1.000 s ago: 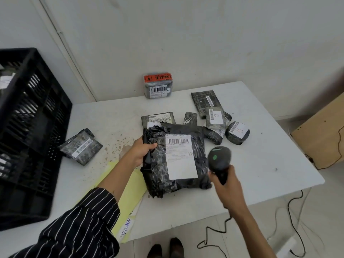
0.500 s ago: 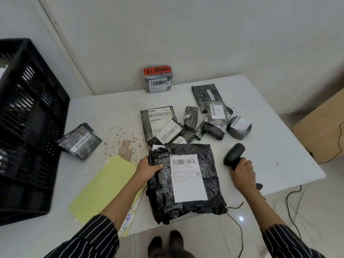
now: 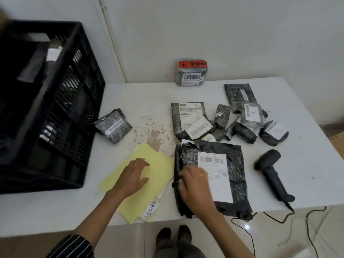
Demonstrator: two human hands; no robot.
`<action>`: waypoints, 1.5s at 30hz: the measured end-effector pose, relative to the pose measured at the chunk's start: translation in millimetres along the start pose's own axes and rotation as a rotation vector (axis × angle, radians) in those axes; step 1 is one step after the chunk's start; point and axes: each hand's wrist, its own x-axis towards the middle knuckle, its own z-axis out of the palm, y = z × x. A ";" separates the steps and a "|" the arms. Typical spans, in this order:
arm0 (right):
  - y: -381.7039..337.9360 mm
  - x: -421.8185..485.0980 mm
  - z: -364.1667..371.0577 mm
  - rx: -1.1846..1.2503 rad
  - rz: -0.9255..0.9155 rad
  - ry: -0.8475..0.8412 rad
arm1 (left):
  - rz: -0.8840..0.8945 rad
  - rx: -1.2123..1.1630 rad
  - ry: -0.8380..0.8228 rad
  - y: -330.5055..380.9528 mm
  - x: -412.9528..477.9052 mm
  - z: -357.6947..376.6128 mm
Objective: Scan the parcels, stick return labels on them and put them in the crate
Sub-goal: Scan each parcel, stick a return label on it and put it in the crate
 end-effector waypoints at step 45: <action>23.0 125.1 -38.9 0.828 0.666 0.539 | -0.320 -0.747 0.716 -27.5 -72.2 -97.0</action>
